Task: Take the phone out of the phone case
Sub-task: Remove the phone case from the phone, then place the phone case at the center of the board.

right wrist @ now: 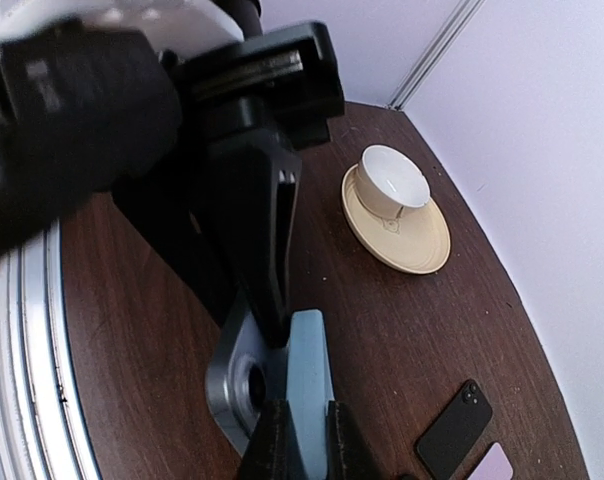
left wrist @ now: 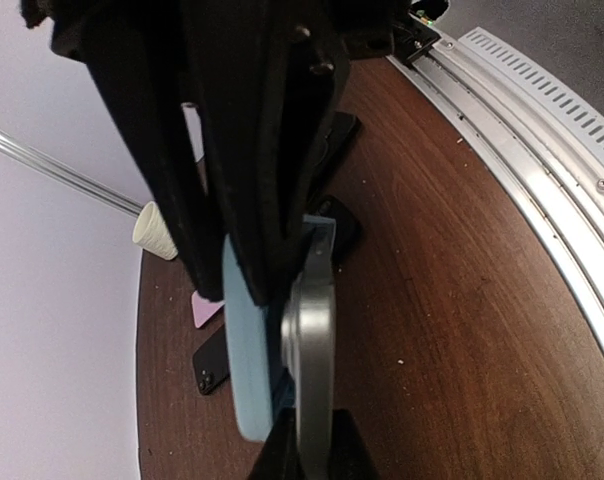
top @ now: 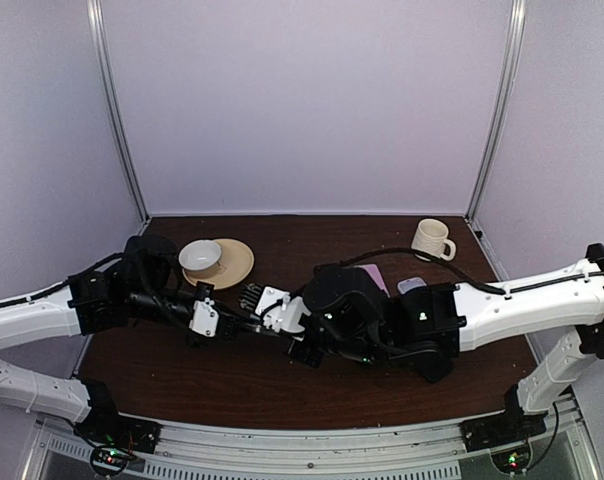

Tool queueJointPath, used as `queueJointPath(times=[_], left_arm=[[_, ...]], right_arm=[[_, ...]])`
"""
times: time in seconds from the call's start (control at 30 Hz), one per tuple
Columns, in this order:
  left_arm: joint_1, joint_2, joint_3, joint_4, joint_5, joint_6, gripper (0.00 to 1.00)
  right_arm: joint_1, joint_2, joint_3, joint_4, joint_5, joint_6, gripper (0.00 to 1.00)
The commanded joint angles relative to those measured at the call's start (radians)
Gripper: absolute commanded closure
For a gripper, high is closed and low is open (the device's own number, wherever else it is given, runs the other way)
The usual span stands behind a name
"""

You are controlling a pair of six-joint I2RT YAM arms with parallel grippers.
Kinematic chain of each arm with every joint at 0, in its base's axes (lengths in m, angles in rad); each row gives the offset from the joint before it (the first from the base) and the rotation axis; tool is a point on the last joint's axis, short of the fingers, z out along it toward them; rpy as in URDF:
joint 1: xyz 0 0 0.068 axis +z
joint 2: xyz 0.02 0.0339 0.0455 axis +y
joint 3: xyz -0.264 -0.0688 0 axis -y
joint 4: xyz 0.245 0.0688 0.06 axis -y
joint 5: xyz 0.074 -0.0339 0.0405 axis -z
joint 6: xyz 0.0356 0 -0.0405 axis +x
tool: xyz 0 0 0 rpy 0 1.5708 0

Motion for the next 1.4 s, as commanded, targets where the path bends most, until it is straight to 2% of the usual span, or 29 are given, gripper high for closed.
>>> queueJointPath(times=[0.0,0.3,0.37,0.5,0.6,0.83,1.0,1.1,1.23,1.37], left_arm=[[0.012,-0.069,0.023,0.151,-0.051,0.027,1.0],[0.074,-0.129,0.042,0.085,-0.129,0.073,1.0],[0.075,-0.136,0.077,-0.003,-0.166,0.077,1.0],[0.075,-0.12,0.194,-0.231,-0.262,-0.007,1.0],[0.075,-0.124,0.257,-0.397,-0.257,-0.075,1.0],[0.075,-0.105,0.339,-0.707,-0.136,-0.253,1.0],[0.075,-0.02,0.399,-0.868,-0.045,-0.359,1.0],[0.075,0.016,0.416,-0.884,-0.017,-0.438,1.0],[0.082,0.078,0.393,-0.892,0.007,-0.469,1.0],[0.12,0.149,0.369,-0.869,0.067,-0.53,1.0]], right_arm=[[-0.003,-0.036,-0.063,-0.106,0.043,0.047,1.0],[-0.012,-0.127,-0.15,-0.094,0.067,0.098,1.0],[-0.026,-0.15,-0.156,-0.099,0.073,0.113,1.0],[-0.072,-0.197,-0.173,-0.091,0.036,0.178,1.0],[-0.111,-0.221,-0.183,-0.08,-0.042,0.238,1.0],[-0.234,-0.222,-0.212,0.013,-0.261,0.431,1.0],[-0.266,-0.171,-0.228,0.108,-0.332,0.513,1.0],[-0.278,-0.11,-0.208,0.143,-0.356,0.571,1.0],[-0.307,-0.015,-0.193,0.266,-0.467,0.682,1.0],[-0.333,0.1,-0.119,0.263,-0.528,0.731,1.0]])
